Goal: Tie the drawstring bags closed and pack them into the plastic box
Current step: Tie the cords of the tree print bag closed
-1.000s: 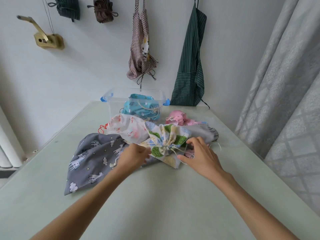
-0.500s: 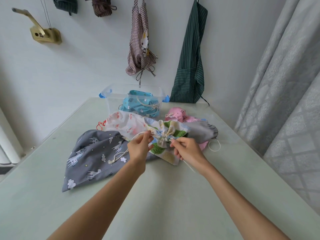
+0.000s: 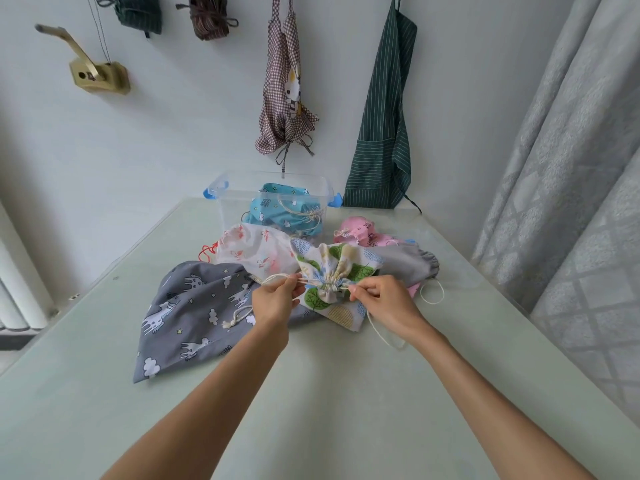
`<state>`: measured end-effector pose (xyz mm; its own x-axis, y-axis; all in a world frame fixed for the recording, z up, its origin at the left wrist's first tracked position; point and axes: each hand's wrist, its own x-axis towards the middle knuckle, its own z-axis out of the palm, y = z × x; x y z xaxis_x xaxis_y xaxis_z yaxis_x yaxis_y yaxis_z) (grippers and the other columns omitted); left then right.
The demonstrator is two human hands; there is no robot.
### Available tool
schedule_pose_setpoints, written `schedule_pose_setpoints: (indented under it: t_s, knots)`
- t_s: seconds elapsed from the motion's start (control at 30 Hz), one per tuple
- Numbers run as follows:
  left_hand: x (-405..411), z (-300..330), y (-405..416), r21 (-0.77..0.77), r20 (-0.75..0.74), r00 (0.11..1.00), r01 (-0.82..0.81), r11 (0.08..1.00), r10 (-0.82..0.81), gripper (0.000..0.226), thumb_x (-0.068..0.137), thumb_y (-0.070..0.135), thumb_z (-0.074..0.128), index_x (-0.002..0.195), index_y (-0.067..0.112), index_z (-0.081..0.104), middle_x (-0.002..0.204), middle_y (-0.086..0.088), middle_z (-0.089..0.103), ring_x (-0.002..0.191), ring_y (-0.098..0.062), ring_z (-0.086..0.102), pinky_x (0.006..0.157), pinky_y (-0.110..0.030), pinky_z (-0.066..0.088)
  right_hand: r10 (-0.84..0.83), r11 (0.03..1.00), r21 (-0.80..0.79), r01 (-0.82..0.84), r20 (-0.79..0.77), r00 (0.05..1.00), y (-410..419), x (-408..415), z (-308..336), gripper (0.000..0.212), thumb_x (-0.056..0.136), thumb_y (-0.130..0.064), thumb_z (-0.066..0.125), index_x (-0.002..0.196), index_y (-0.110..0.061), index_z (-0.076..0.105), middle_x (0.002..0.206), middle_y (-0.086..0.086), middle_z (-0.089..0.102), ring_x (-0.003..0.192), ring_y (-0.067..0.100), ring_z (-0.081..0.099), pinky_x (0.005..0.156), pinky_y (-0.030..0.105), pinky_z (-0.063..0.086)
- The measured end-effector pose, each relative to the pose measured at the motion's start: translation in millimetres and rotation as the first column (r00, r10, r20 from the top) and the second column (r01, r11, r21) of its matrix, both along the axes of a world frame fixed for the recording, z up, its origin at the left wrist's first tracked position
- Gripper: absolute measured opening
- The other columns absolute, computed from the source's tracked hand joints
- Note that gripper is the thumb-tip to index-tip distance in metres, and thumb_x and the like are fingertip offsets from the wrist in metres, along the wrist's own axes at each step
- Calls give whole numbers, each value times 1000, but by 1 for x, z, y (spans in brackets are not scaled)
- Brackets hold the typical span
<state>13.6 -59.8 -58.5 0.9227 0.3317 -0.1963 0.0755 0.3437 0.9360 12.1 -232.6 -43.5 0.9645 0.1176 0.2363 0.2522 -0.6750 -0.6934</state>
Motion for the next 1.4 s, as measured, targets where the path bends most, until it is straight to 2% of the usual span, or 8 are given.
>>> schedule_pose_setpoints:
  t_s: [0.17,0.33,0.6,0.73,0.93,1.13,1.27,1.4]
  knots:
    - [1,5,-7,6,7,1000,-13,1000,13,16,93,12,56,84,8,68,73,-2,63,69,-8,58,61,-19,44,-64,998,28,63,17,998,0,5,0,21,90,-24,61,79,-11,74,79,0,74,76,6,66,71,22,48]
    - [8,24,-11,107,110,993,18,994,-30,25,99,15,43,90,7,65,76,1,62,74,-8,58,59,-21,45,-15,994,106,15,1,1000,-2,10,10,26,90,-24,60,65,-21,67,39,-17,51,39,-2,44,49,17,32]
    - [12,22,-8,-184,-57,997,32,982,-44,16,94,9,52,97,1,65,79,-6,64,70,-8,61,65,-17,47,6,1000,-18,-5,30,1000,-6,9,10,22,91,-26,60,75,-18,72,75,-10,70,71,-4,62,57,2,39]
    - [14,27,4,-43,114,965,244,969,-238,19,97,17,50,95,11,68,95,-3,69,90,-12,64,83,-22,50,59,996,69,-54,-77,995,-13,4,5,22,90,-26,60,70,-26,68,44,-17,56,42,-4,50,51,9,36]
    - [24,49,2,15,325,859,412,911,-394,29,103,19,34,90,12,60,102,0,72,96,-8,68,87,-22,50,106,993,61,-103,-59,993,-4,1,10,20,91,-27,59,77,-22,72,44,-9,50,42,1,44,52,15,36]
    - [25,38,25,87,125,903,402,911,-410,32,101,21,34,74,22,53,67,11,68,74,-5,60,65,-25,33,102,976,199,-87,-66,993,-18,-2,27,20,91,-21,60,77,-17,73,45,-6,45,46,10,41,45,15,31]
    - [21,28,28,126,75,887,444,887,-455,28,100,24,39,81,22,60,76,8,64,71,-4,56,59,-23,30,138,988,90,-124,-168,976,-15,-2,24,21,91,-22,60,81,-11,74,48,-2,49,39,3,40,44,12,31]
    - [19,38,29,413,100,830,467,782,-548,24,97,34,48,102,28,71,90,9,69,82,-5,57,67,-22,36,240,968,12,-250,-328,914,-20,-3,38,23,92,-28,57,79,-19,73,52,-5,54,39,2,40,45,13,34]
